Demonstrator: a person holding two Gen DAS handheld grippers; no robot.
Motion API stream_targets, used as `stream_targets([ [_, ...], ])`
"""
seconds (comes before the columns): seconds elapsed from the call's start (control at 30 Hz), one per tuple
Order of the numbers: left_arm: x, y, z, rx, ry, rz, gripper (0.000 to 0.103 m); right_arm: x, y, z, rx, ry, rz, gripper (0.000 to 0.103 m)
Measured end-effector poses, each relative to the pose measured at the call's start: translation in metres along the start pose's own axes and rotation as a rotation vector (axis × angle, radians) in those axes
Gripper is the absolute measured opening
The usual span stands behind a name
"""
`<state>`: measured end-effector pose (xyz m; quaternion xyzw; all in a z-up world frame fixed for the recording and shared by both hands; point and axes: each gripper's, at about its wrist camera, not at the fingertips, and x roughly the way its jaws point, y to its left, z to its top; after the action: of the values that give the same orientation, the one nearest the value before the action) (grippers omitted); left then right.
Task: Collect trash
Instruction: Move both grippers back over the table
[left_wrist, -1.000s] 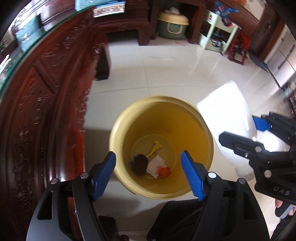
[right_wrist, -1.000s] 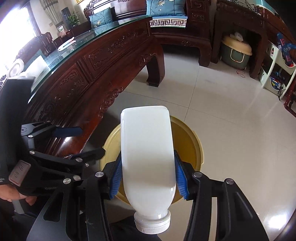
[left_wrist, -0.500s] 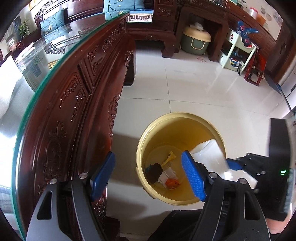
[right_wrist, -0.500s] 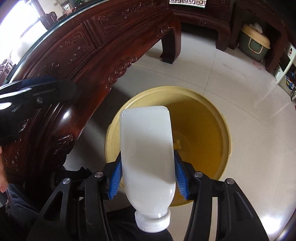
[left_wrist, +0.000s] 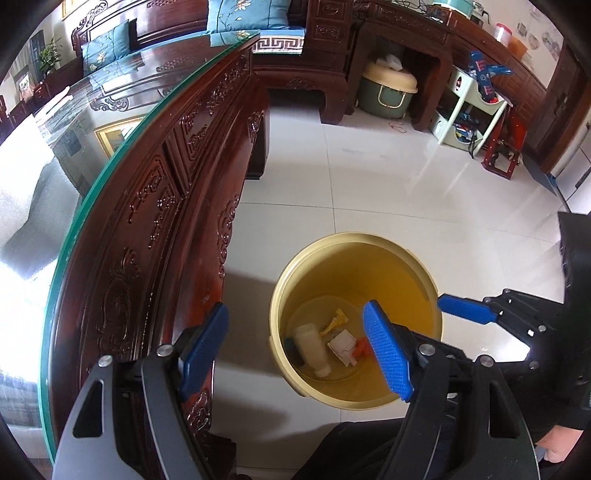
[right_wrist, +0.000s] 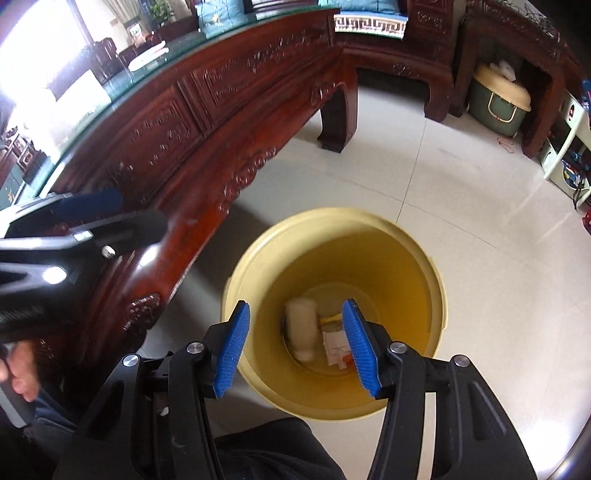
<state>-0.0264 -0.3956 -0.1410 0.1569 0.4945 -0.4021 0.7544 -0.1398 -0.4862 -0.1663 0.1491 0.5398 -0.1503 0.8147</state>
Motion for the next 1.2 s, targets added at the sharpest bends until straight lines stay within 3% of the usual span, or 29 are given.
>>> stream_targets([
  [0.33,-0.025,0.007,-0.008,0.009,-0.028,-0.008,0.075,-0.020,0.016,0.004,-0.034,-0.020,-0.039,0.052],
  [0.5,-0.040,0.010,-0.013,0.021,-0.045,-0.029,0.075,-0.036,0.026,0.002,-0.036,-0.054,-0.110,0.053],
  [0.67,-0.067,0.012,-0.015,0.038,-0.096,-0.090,0.075,-0.076,0.044,0.010,-0.056,-0.156,-0.200,0.054],
  [0.8,-0.106,0.032,-0.020,0.008,-0.179,-0.107,0.076,-0.108,0.073,0.023,-0.110,-0.254,-0.228,0.061],
  [1.0,-0.155,0.100,-0.039,-0.084,-0.277,0.017,0.078,-0.111,0.129,0.044,-0.214,-0.310,-0.165,0.065],
  [1.07,-0.167,0.127,-0.046,-0.126,-0.293,0.077,0.079,-0.109,0.148,0.055,-0.238,-0.325,-0.122,0.070],
  [1.13,-0.175,0.154,-0.053,-0.171,-0.300,0.120,0.079,-0.106,0.170,0.064,-0.262,-0.344,-0.089,0.082],
  [1.2,-0.180,0.179,-0.059,-0.214,-0.302,0.153,0.079,-0.104,0.197,0.070,-0.293,-0.366,-0.069,0.084],
])
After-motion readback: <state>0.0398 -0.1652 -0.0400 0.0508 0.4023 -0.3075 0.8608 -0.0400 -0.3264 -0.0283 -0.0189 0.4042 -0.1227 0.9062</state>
